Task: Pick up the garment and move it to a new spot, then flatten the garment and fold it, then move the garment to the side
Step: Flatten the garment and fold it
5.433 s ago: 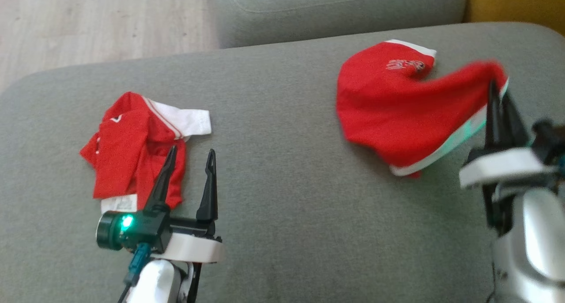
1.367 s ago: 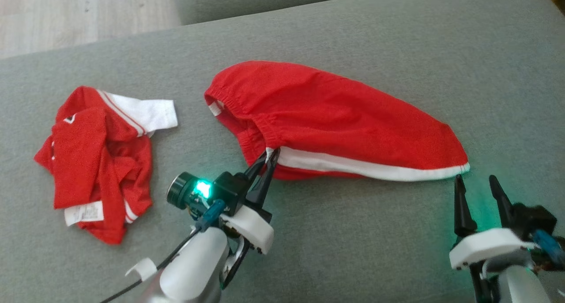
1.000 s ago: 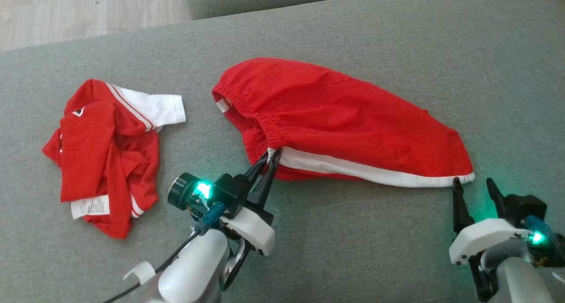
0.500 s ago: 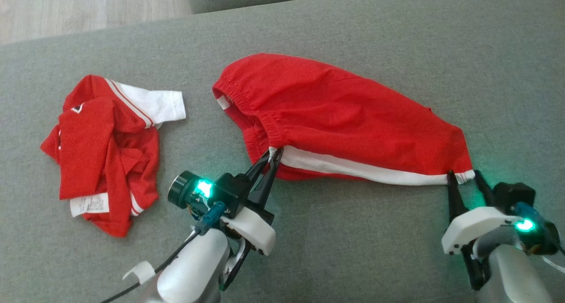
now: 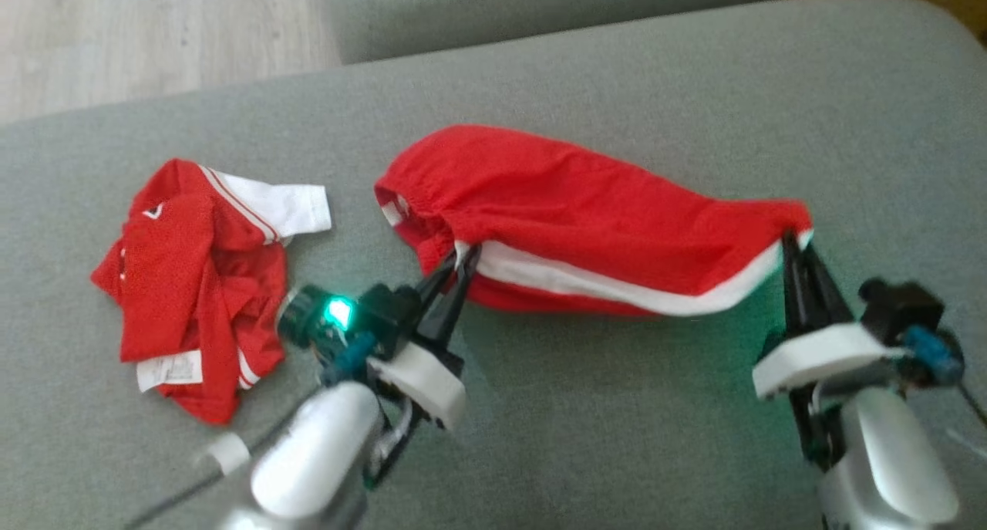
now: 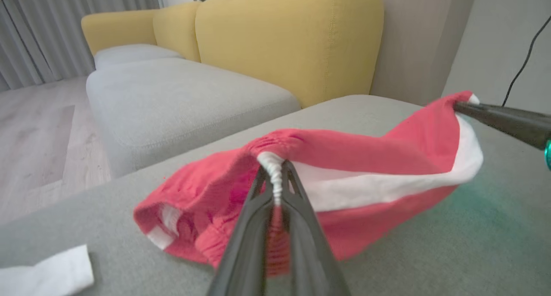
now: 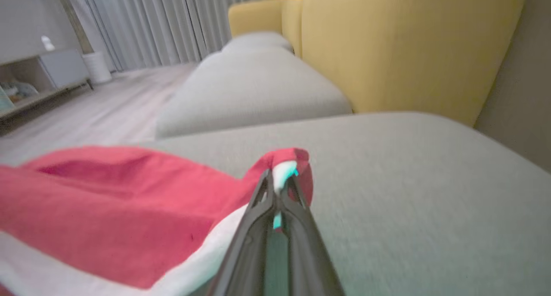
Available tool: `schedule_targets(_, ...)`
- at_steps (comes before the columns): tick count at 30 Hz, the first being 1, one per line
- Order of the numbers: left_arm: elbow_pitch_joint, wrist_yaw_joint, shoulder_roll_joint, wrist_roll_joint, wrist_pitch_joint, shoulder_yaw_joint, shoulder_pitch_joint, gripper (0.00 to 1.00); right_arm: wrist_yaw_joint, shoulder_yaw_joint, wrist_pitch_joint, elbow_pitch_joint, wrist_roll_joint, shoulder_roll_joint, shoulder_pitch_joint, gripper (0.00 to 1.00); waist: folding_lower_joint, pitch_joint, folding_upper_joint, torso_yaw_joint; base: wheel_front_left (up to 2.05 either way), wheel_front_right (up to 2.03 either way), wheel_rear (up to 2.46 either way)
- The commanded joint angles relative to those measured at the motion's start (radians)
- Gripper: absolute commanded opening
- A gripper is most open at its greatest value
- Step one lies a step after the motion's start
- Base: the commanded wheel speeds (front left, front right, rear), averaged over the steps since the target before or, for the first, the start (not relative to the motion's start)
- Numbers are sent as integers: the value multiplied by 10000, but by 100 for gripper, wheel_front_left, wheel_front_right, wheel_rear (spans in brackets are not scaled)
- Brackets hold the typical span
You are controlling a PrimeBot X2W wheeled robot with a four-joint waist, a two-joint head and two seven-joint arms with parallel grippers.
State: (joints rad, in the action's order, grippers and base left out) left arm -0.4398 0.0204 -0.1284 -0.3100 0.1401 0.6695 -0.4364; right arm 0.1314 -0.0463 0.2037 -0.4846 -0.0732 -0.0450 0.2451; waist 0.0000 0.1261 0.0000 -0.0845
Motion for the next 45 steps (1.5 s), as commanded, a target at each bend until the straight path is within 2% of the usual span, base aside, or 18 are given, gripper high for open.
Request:
schedule_targets(1,425,65,-294,-7,-62,-435,-803,0,-7,300,41,550,-95,-53,589,0,0,-185,0,73,0,0,0)
schedule_targets(9,506,845,-1058,-223,-1417,-720,-3664,0,-7,721,-968,2471,-582,-336,2199,0,0,-969,0,115,0,0,0)
schedule_targets(15,-129,1038,-995,-867,-1898,-910,-5711,0,-7,977,-1392,2896,-832,-671,3964,0,0,-1431,0,-112,0,0,0)
schedule_targets(20,-608,1055,-755,-1289,-1286,-1375,-6818,0,-7,887,-1253,3077,-503,-971,4966,0,0,-1675,0,-199,0,0,0)
schedule_targets(26,-915,1065,-684,-1870,-1143,-1442,-6224,0,-7,827,-2106,2978,4,-1261,4241,0,0,-1950,0,-120,0,0,0)
schedule_targets(31,-525,1090,-1094,-2514,-1775,-987,-4725,0,-7,613,-2716,3091,-307,-1280,2833,0,0,-1961,0,-39,0,0,0)
schedule_targets(35,122,1096,-1469,-2736,-2086,-695,-4018,0,-7,578,-2950,3307,-412,-1447,2277,0,0,-1776,0,-9,0,0,0)
schedule_targets(42,636,922,-1636,-2900,-2365,-847,-4129,0,-7,673,-3209,3393,-413,-1640,2568,0,0,-1176,0,-142,0,0,0)
schedule_targets(45,613,759,-1813,-2898,-2609,-1085,-4714,0,-7,848,-3295,3138,-479,-1604,3347,0,0,-389,0,-410,0,0,0)
